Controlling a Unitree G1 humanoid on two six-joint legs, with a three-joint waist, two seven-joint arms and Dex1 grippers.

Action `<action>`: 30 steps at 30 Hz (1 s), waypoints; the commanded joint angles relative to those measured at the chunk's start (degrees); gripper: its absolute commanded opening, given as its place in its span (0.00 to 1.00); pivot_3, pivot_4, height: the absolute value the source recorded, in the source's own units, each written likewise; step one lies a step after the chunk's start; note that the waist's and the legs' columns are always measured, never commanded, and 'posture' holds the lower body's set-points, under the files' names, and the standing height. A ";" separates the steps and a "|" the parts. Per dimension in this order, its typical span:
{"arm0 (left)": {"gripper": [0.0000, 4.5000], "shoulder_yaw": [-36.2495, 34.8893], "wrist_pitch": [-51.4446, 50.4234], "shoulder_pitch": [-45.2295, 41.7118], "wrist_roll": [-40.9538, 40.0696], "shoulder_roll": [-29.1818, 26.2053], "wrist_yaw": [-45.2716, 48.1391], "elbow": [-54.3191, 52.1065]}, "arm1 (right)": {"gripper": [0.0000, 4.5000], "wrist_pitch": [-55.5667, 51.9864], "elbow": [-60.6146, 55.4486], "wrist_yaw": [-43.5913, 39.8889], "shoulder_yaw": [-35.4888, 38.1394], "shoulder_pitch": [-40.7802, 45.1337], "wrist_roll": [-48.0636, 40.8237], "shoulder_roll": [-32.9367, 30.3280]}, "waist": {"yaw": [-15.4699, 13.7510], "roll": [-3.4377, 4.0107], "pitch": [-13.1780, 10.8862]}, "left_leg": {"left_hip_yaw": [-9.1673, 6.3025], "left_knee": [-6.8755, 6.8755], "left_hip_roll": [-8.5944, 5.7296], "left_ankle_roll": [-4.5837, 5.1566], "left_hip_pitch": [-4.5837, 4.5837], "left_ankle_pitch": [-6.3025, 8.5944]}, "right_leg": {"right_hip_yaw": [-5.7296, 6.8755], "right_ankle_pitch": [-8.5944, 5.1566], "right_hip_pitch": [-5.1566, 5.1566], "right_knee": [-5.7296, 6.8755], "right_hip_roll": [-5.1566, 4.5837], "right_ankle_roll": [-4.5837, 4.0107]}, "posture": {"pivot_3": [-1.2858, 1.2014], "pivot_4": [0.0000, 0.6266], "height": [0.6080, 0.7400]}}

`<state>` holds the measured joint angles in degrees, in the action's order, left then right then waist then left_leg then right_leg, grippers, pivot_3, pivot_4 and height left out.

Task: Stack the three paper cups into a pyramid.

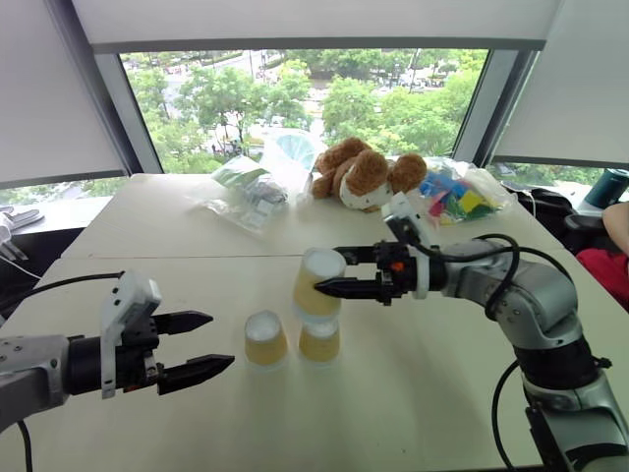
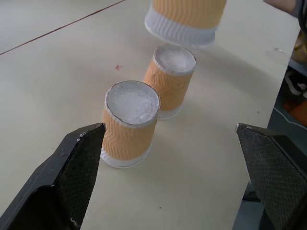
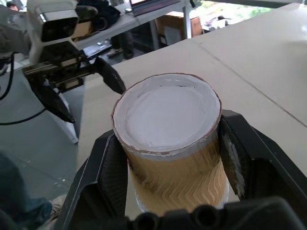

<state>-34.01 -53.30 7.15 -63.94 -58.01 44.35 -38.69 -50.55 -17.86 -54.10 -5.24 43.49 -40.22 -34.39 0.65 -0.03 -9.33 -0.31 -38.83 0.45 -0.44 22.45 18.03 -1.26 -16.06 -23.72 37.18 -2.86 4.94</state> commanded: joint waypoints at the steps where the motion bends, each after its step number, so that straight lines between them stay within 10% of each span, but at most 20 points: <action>1: 1.00 -2.22 0.80 0.54 -1.76 0.90 -1.35 -2.49 | 0.52 2.72 -0.52 0.18 -2.16 0.21 1.75 1.92 | 0.11 0.00 0.00 | 0.00 0.00 0.00 0.00 0.00 0.00 | 0.00 0.00 -0.01 0.00 0.00 0.00 | 0.52 0.24 1.00; 25: 1.00 3.01 4.26 2.34 2.61 3.31 -3.84 -4.55 | 0.52 16.42 10.42 -6.63 -11.85 3.55 16.07 7.36 | 0.23 0.00 0.00 | 0.02 0.06 -0.02 -0.16 0.00 -0.07 | 0.00 0.00 -0.07 0.01 0.01 -0.01 | 0.52 0.24 1.00; 30: 1.00 3.98 4.70 1.83 3.37 3.61 -4.41 -4.30 | 0.99 15.89 10.38 -7.12 -11.41 3.60 16.21 7.57 | 0.21 0.00 0.00 | 0.02 0.06 -0.02 -0.17 0.00 -0.07 | 0.00 0.00 -0.08 0.01 0.00 -0.01 | 0.52 0.24 1.00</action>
<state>-29.98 -49.72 9.38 -60.74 -54.58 40.27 -42.32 -34.81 -6.20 -60.85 -17.30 46.08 -23.72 -27.25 0.87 -0.03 -9.33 -0.28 -38.76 0.43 -0.61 22.46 17.96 -1.26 -16.06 -23.80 37.19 -2.86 4.93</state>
